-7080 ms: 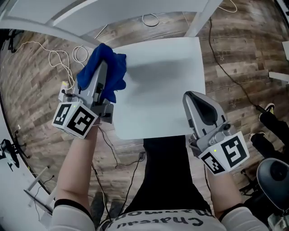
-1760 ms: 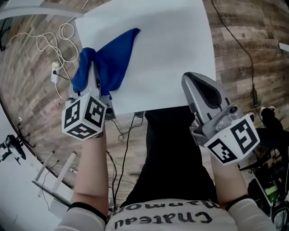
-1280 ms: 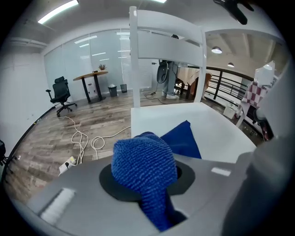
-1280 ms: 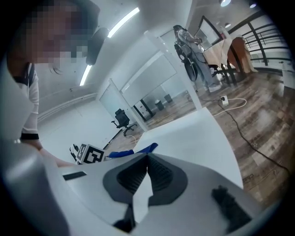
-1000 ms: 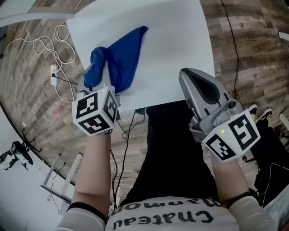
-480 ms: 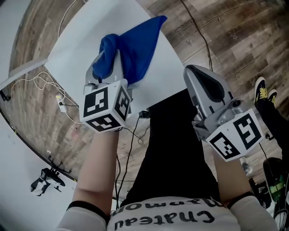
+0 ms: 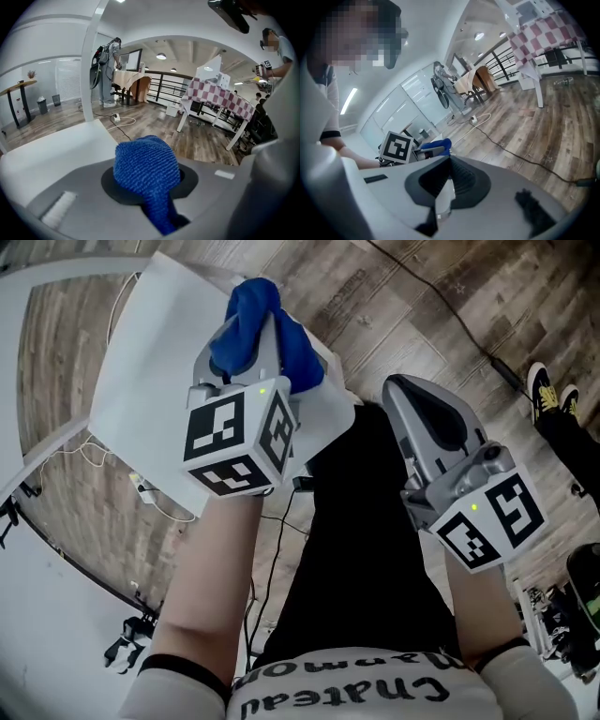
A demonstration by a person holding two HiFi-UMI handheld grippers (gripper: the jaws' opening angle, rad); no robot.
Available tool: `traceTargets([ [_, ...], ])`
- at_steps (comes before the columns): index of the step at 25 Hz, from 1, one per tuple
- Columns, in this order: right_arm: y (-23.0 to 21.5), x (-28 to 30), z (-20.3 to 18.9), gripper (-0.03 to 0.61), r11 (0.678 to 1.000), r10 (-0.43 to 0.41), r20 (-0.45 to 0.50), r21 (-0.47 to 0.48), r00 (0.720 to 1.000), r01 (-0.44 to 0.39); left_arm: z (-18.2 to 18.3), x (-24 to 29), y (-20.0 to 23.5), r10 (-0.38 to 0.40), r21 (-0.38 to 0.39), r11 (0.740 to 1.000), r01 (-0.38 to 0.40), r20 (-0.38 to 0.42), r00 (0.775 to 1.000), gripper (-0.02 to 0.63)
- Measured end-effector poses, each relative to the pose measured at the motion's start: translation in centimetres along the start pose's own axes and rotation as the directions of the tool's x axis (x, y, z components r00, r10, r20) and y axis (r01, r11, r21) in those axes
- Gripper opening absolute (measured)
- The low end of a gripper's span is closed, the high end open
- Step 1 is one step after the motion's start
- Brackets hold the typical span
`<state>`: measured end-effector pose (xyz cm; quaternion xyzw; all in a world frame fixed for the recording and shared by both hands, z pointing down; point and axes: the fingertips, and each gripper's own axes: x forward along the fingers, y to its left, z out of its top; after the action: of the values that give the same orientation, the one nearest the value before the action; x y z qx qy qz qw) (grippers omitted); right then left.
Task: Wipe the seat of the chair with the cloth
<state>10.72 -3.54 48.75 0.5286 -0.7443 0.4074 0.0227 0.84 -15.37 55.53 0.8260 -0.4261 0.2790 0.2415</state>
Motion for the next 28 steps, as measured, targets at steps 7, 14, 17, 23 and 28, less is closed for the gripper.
traceTargets([
  [7, 1.4, 1.5, 1.1, 0.014, 0.997, 0.054, -0.037, -0.044, 0.998, -0.056, 0.9, -3.0, -0.3, -0.027, -0.086, 0.996, 0.036, 0.102, 0.994, 0.089],
  [14, 8.3, 6.5, 0.5, 0.014, 0.972, 0.198, -0.127, -0.106, 0.972, -0.212, -8.7, -13.6, 11.5, 0.269, -0.168, 0.944, -0.283, -0.104, 0.958, 0.092],
  [17, 11.8, 8.3, -1.4, 0.014, 0.951, 0.262, -0.182, -0.120, 0.948, -0.286, -12.7, -18.8, 16.2, 0.402, -0.212, 0.879, -0.426, -0.149, 0.904, 0.092],
  [23, 18.6, 10.5, -5.7, 0.014, 0.896, 0.350, -0.329, -0.156, 0.877, -0.417, -17.2, -25.6, 21.1, 0.536, -0.316, 0.766, -0.559, -0.166, 0.828, 0.092],
  [28, 21.1, 11.3, -7.8, 0.014, 0.873, 0.367, -0.379, -0.174, 0.849, -0.455, -18.6, -25.9, 20.9, 0.540, -0.276, 0.787, -0.552, -0.124, 0.832, 0.094],
])
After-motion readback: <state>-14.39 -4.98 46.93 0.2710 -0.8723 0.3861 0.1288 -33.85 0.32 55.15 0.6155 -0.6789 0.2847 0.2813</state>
